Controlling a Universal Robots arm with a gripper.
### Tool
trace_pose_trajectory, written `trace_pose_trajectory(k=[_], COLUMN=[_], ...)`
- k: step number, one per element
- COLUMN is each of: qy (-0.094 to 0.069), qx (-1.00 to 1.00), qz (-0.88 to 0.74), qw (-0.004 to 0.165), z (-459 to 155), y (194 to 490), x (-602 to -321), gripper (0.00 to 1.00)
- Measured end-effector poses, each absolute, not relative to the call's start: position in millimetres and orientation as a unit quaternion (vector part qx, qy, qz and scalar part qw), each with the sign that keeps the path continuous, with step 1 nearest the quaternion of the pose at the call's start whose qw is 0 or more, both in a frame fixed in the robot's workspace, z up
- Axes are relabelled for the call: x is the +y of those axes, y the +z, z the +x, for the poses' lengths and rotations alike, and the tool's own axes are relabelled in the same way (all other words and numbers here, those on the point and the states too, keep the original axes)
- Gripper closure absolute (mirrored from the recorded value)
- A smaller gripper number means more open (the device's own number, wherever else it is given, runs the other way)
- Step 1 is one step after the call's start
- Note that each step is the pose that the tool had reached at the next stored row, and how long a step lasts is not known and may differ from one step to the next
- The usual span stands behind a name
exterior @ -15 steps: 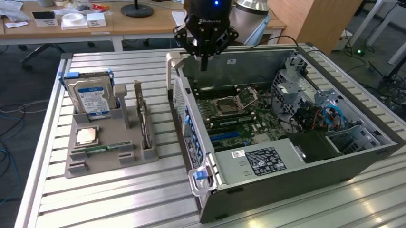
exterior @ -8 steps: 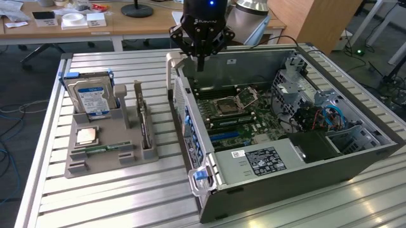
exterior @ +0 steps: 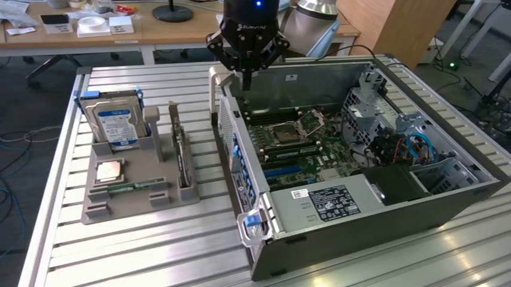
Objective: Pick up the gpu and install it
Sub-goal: 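Reach for the gpu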
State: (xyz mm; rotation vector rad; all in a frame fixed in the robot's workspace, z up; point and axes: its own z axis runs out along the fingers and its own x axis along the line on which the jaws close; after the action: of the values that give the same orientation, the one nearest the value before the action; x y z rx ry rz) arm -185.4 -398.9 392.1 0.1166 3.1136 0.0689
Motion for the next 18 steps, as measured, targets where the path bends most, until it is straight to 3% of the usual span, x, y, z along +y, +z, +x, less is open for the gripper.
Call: trace_pose_trajectory(k=[18], qy=[0.022], qx=[0.999], qz=[0.037], qw=[0.012], z=[-215], y=[392], x=[-399], gripper=[0.89])
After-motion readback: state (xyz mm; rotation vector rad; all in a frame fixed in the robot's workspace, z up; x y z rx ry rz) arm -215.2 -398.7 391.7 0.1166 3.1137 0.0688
